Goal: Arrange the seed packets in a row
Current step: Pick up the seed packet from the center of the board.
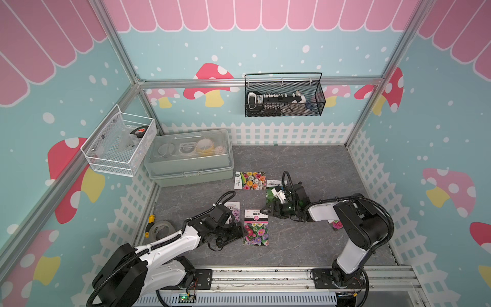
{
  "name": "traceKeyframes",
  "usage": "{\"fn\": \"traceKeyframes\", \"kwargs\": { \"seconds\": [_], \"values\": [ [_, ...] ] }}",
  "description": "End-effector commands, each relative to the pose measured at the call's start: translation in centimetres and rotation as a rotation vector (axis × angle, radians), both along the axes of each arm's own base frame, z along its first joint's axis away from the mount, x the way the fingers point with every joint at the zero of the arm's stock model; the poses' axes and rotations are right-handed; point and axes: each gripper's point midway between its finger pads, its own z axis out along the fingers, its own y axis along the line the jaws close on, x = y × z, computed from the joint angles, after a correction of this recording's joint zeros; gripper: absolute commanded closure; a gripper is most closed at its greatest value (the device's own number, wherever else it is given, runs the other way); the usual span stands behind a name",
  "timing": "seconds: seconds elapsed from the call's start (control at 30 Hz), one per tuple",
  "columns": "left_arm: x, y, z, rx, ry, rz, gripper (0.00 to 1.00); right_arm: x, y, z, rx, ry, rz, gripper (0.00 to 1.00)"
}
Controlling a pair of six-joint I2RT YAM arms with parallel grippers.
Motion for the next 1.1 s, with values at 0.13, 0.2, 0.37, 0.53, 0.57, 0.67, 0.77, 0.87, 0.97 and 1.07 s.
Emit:
{"fn": "traceKeyframes", "kwargs": {
  "seconds": [0.13, 0.2, 0.37, 0.53, 0.57, 0.67, 0.77, 0.87, 0.97, 1.07],
  "values": [
    [1.4, -2.5, 1.0, -0.14, -0.066, -0.015, 0.08, -3.0, -2.5, -5.8, -0.152, 0.176, -0.036, 0.22],
    [1.4, -2.8, 1.2, -0.152, -0.071, -0.025, 0.08, -3.0, -2.6, -5.8, -0.152, 0.176, -0.036, 0.22],
    [1.2, -3.8, 0.5, -0.182, -0.036, -0.053, 0.07, -3.1, -2.4, -5.8, -0.131, 0.18, -0.042, 0.21],
    [1.6, -5.4, -0.8, -0.195, -0.016, -0.077, 0.07, -3.7, -2.0, -6.1, -0.105, 0.189, -0.04, 0.22],
    [1.7, -5.6, -1.0, -0.2, -0.015, -0.079, 0.07, -3.9, -1.8, -6.1, -0.101, 0.188, -0.038, 0.22],
    [2.1, -6.2, -1.5, -0.213, -0.013, -0.08, 0.08, -4.5, -1.3, -6.0, -0.092, 0.188, -0.023, 0.22],
    [2.4, -6.5, -1.8, -0.217, -0.012, -0.082, 0.1, -5.0, -0.9, -6.1, -0.073, 0.197, -0.021, 0.24],
    [2.7, -6.6, -2.1, -0.215, -0.019, -0.079, 0.15, -5.3, -0.8, -6.2, -0.039, 0.21, -0.031, 0.26],
    [3.1, -6.8, -2.5, -0.217, -0.016, -0.078, 0.21, -5.6, -0.7, -5.9, -0.009, 0.213, -0.037, 0.29],
    [3.4, -7.2, -2.9, -0.224, -0.007, -0.083, 0.29, -6.3, -1.0, -6.2, -0.01, 0.225, -0.04, 0.3]
  ]
}}
